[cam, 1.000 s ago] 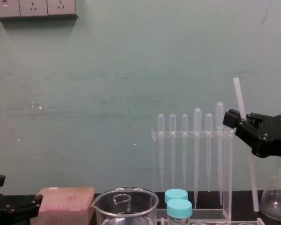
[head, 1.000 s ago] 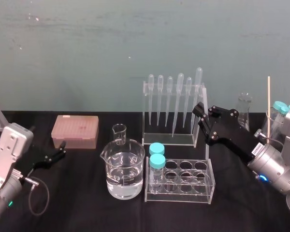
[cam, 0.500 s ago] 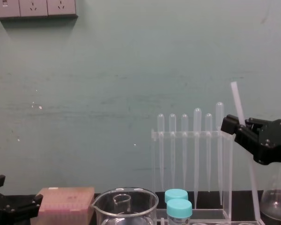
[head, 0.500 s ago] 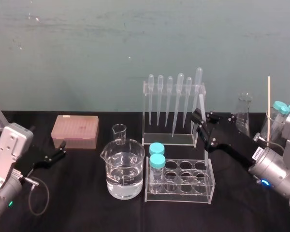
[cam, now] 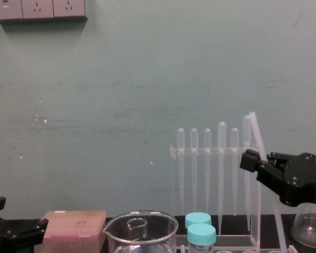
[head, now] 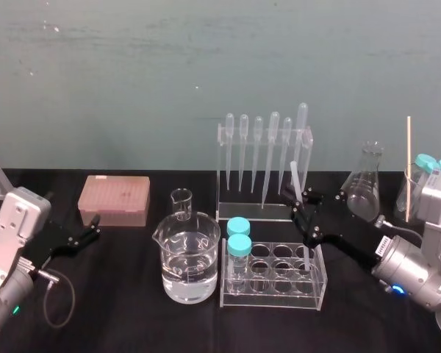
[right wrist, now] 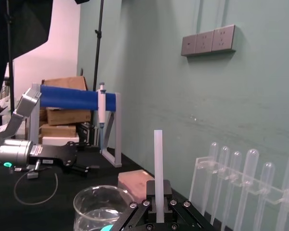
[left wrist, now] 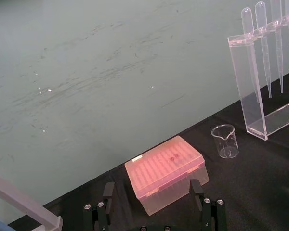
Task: Pick up the stirring rod with one hand, then place it down.
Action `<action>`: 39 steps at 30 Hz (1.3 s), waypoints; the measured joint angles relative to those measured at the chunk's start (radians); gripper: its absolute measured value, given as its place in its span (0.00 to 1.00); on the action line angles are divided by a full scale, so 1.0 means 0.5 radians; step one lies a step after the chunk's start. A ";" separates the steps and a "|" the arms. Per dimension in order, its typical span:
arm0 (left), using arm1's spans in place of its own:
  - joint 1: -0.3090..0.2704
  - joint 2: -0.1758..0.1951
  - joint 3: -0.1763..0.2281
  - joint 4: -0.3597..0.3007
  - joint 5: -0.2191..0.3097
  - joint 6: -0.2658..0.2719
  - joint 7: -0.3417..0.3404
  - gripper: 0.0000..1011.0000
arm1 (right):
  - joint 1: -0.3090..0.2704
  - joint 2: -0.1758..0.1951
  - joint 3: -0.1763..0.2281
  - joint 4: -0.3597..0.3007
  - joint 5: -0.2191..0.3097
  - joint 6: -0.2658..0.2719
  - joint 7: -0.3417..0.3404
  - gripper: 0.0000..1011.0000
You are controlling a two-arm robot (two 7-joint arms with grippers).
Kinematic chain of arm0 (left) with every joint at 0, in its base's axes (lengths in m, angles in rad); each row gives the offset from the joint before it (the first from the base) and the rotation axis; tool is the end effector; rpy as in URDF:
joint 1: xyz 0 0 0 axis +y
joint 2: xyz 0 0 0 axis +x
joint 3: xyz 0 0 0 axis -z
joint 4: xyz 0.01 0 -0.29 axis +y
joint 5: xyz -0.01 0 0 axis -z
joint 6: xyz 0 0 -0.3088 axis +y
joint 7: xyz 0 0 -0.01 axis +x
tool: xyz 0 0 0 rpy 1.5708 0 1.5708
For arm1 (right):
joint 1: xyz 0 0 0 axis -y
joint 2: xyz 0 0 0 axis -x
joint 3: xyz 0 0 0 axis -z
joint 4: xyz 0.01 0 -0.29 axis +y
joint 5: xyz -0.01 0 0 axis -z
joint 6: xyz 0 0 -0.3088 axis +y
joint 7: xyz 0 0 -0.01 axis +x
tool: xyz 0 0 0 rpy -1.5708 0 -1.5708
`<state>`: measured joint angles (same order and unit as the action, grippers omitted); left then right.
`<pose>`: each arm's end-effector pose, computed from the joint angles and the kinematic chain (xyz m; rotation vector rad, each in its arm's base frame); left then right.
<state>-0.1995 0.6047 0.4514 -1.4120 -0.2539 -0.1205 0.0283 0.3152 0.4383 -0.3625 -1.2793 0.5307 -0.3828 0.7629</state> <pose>0.3581 0.0827 -0.3023 0.3045 -0.2850 1.2480 0.4019 -0.0658 -0.2871 0.1500 -0.2375 -0.6207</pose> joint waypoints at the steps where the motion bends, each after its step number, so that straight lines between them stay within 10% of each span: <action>1: 0.000 0.000 0.000 0.000 0.000 0.000 0.000 0.99 | 0.003 0.000 -0.005 0.006 -0.001 0.001 0.004 0.07; 39: 0.000 0.000 0.000 0.000 0.000 0.000 0.000 0.99 | 0.177 -0.042 -0.158 0.374 -0.080 0.141 0.086 0.07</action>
<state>-0.1995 0.6047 0.4514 -1.4120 -0.2539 -0.1205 0.0283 0.4038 0.4174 -0.4414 -1.0924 0.4906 -0.3124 0.8059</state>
